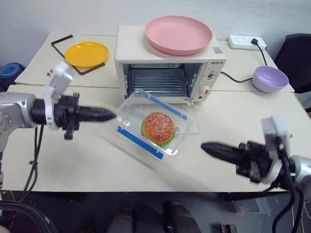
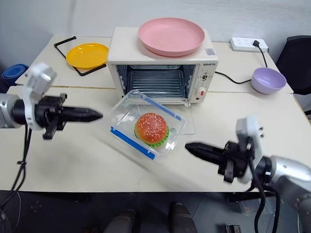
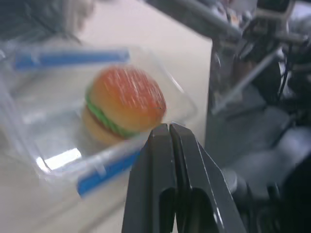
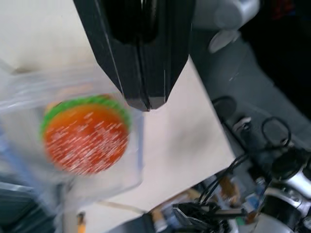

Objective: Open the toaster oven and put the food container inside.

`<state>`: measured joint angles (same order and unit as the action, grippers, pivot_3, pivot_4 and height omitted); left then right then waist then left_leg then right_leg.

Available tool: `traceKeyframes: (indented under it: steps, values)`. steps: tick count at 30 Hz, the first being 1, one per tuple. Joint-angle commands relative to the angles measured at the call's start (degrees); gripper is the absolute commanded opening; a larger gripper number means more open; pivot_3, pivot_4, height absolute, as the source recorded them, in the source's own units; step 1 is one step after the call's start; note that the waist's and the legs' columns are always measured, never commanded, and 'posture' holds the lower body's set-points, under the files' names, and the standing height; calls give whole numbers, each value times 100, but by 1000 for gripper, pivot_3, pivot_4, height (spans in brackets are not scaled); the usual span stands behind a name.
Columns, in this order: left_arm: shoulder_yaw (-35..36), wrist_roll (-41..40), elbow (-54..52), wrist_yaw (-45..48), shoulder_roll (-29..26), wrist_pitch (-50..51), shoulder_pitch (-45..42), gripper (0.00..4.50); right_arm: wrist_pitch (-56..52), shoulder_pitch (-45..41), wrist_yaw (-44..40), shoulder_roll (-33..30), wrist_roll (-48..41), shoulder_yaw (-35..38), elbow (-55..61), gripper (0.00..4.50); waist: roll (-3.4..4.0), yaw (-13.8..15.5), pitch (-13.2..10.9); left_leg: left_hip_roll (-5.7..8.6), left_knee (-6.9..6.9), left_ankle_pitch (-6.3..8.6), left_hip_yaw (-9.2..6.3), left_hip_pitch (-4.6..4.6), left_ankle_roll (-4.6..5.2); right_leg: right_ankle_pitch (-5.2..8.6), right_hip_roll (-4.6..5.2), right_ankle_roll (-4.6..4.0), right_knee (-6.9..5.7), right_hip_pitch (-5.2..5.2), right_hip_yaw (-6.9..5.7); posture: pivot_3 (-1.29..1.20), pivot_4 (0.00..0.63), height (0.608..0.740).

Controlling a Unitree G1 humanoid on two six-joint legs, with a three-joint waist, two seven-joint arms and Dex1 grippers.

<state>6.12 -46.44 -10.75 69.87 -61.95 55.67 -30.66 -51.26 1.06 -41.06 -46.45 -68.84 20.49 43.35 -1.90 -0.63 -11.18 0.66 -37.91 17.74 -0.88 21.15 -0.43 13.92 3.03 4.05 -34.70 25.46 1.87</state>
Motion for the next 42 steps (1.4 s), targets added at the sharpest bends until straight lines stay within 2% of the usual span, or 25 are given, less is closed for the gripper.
traceKeyframes:
  steps: [1,6,10,14,19,30,42]
  values:
    - [-466,684,-222,360,-191,-778,211,0,91,93,365,27,655,-690,237,31,0,2,0,0,0,-1,2,0,2,1,1,-2,0,0,2,0,150,740]
    - [-1109,1524,135,23,257,-1375,82,0,297,-167,513,415,1537,-1879,-83,31,0,44,0,-1,-3,-3,3,5,6,-3,-9,5,12,0,3,0,150,740]
    - [-1377,1950,384,-98,594,-1636,-77,0,388,-598,543,834,1828,-2287,-562,31,-1,37,0,-5,-7,1,4,9,12,-29,-49,51,13,0,6,0,150,740]
    - [-1440,2170,638,-333,997,-1674,-310,0,554,-1085,501,1125,2248,-2566,-1086,31,-1,44,0,-7,-11,2,6,8,14,-31,-53,54,4,1,2,0,150,740]
    - [-1352,2315,947,-681,1467,-1725,-540,0,751,-1519,612,1327,2885,-2691,-1715,31,0,41,0,-8,-11,5,2,6,16,-32,-52,57,-17,6,3,0,150,740]
    - [-1108,2469,1499,-1637,2485,-1823,-858,0,1315,-2691,981,2003,3783,-2407,-3148,31,0,39,0,-14,-17,6,-1,5,13,-35,-41,59,-31,10,4,0,150,740]
    - [-629,2982,2978,-3060,3504,-2540,-1744,0,2616,-4336,1829,3197,4837,-2134,-5544,31,1,-50,0,-19,-16,2,6,7,3,-48,-39,57,-45,18,-3,0,150,740]
